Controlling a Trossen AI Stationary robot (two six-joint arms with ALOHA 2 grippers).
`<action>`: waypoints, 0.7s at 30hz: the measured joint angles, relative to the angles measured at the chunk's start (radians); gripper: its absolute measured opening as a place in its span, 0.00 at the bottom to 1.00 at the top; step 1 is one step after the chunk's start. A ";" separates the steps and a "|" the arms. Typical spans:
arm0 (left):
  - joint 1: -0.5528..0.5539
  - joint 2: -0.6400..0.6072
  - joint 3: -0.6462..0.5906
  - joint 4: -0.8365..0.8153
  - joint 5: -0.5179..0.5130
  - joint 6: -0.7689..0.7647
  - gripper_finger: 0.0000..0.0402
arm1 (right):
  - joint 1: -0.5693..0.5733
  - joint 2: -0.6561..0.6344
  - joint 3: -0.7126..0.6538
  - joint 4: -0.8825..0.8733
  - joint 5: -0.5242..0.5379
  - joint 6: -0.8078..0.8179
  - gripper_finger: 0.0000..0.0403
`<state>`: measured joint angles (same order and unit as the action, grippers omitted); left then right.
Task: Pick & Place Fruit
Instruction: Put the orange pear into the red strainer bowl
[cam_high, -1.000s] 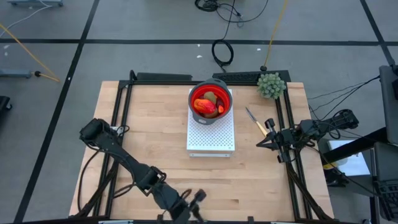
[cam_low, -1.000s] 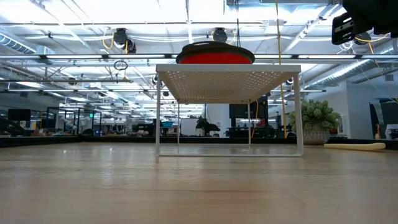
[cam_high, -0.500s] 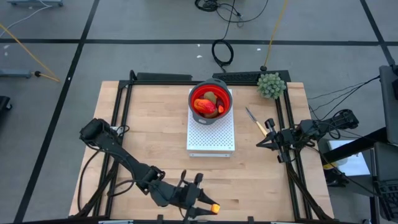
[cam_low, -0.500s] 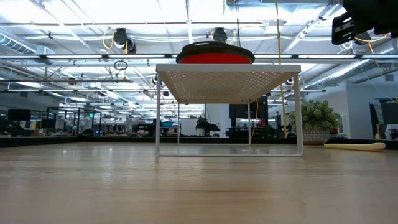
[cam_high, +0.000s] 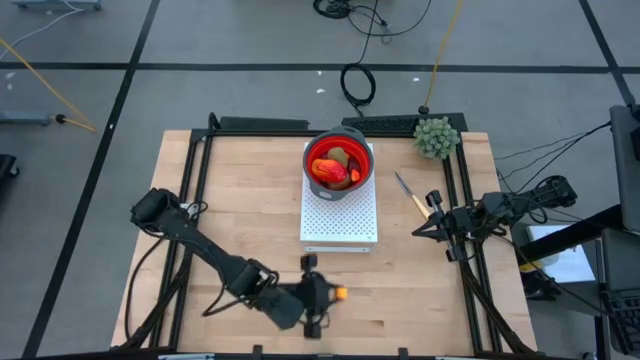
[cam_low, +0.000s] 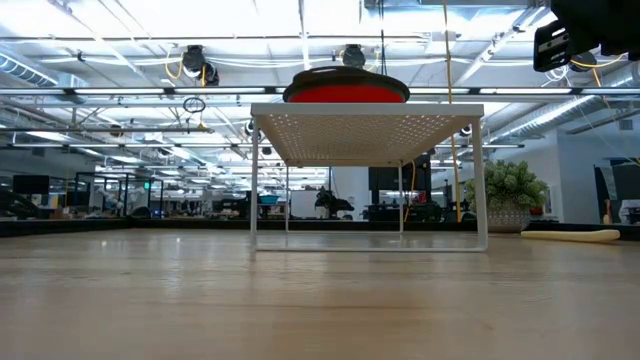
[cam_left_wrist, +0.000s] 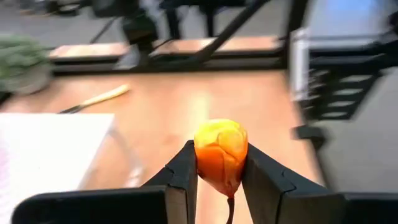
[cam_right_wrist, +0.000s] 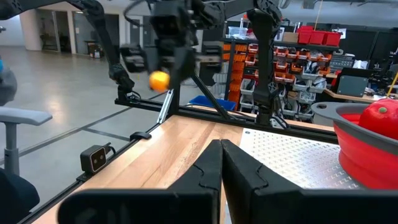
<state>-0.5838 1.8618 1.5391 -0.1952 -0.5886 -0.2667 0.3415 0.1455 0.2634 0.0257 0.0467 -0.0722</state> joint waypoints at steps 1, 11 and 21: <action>0.013 0.000 0.000 -0.022 -0.013 0.000 0.23 | 0.000 0.000 0.000 0.000 0.000 0.000 0.00; 0.175 -0.069 0.000 -0.151 -0.022 0.121 0.23 | 0.000 0.000 0.000 -0.001 0.000 0.000 0.00; 0.345 -0.220 0.000 -0.227 -0.043 0.270 0.23 | 0.000 0.000 0.000 -0.008 0.000 0.001 0.00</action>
<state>-0.2392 1.6422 1.5391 -0.4223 -0.6312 0.0037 0.3420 0.1460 0.2634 0.0181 0.0470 -0.0712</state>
